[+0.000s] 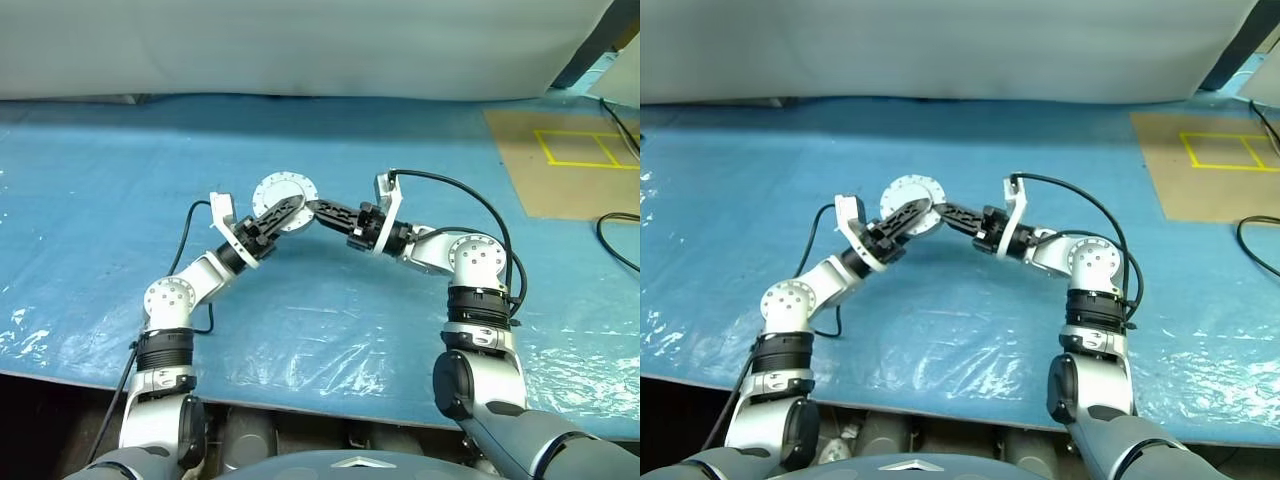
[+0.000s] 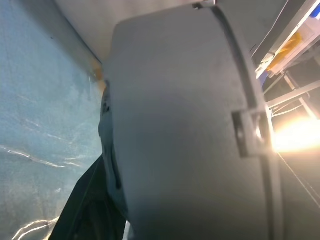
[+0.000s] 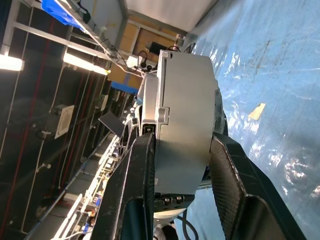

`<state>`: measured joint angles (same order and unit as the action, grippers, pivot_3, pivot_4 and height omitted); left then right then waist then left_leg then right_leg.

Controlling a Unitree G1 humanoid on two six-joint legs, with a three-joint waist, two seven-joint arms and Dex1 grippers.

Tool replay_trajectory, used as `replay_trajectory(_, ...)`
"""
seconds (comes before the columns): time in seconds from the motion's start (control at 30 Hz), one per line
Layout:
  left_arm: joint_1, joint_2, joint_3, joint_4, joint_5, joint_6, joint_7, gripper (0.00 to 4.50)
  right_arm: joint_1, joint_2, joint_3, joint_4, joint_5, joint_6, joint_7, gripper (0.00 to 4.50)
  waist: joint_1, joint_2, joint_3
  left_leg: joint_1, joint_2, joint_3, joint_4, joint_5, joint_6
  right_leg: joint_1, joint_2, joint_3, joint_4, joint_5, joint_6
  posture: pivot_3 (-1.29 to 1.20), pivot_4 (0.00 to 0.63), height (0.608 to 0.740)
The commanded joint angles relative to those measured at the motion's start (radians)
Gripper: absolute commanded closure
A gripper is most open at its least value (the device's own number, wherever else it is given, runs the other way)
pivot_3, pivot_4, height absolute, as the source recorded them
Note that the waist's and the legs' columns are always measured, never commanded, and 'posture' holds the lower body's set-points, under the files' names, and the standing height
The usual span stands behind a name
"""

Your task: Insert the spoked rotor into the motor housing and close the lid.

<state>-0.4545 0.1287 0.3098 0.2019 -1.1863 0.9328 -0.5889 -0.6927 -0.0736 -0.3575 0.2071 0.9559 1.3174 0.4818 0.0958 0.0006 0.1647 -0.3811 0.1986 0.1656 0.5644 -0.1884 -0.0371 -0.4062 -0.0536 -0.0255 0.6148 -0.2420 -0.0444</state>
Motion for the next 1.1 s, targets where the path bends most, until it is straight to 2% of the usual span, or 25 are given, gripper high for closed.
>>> replay_trajectory(0.03,-0.032,0.004,0.06,0.002,-0.006,-0.051,0.039,1.93,-0.017,0.008,0.012,-0.065,0.07,0.016,0.033,3.26,0.0,0.0,0.0,0.0,0.0,0.0,0.0,0.0,0.0,0.0,0.0,0.0,0.0,0.0,0.0,0.0,0.15,0.74)
replay_trajectory(0.17,-0.029,-0.025,0.079,-0.011,-0.038,-0.064,0.032,1.95,0.0,-0.003,0.044,-0.104,0.034,-0.037,0.037,3.26,0.0,0.0,0.0,0.0,0.0,0.0,0.0,0.0,0.0,0.0,0.0,0.0,0.0,0.0,0.0,0.0,0.15,0.74)
replay_trajectory(0.27,-0.03,-0.014,0.049,0.002,0.025,-0.07,0.056,2.0,0.011,-0.005,0.055,-0.122,0.024,-0.068,0.03,3.26,0.0,0.0,0.0,0.0,0.0,0.0,0.0,0.0,0.0,0.0,0.0,0.0,0.001,0.0,0.0,0.0,0.15,0.74)
replay_trajectory(0.47,-0.058,-0.031,0.079,0.021,0.01,-0.101,0.057,2.02,0.004,-0.004,0.028,-0.078,0.073,-0.041,0.012,1.3,-0.001,0.0,0.0,0.0,0.0,-0.001,0.001,0.0,0.0,0.0,0.0,0.0,0.001,0.0,0.0,0.0,0.15,0.74)
replay_trajectory(0.73,-0.089,0.002,0.136,0.022,0.011,-0.149,0.086,2.04,0.004,-0.019,0.008,-0.072,0.099,-0.042,-0.004,1.29,0.0,0.0,0.0,-0.001,-0.001,-0.002,0.001,0.0,0.0,0.0,0.0,0.0,0.001,0.0,0.0,0.0,0.15,0.74)
replay_trajectory(0.8,-0.093,0.027,0.181,0.024,0.036,-0.22,0.117,2.04,0.016,-0.034,0.018,-0.085,0.092,-0.045,-0.004,1.29,0.0,0.0,0.0,-0.001,0.0,-0.002,0.001,0.0,0.0,0.0,0.0,0.0,0.001,0.0,0.0,0.0,0.15,0.74)
replay_trajectory(0.93,-0.088,0.087,0.221,0.07,0.167,-0.39,0.178,2.04,0.044,-0.061,0.014,-0.098,0.085,-0.053,-0.013,1.29,-0.003,0.0,0.0,-0.001,0.0,-0.002,0.002,0.0,0.0,0.0,0.0,0.0,0.001,0.0,0.0,0.0,0.15,0.74)
replay_trajectory(1.1,-0.097,0.163,0.223,0.201,0.289,-0.483,0.182,2.04,0.082,-0.08,0.028,-0.102,0.069,-0.074,-0.027,1.29,0.002,-0.001,0.0,-0.002,-0.001,-0.004,0.002,0.0,0.0,0.0,0.0,-0.001,0.001,0.0,0.0,0.0,0.15,0.74)
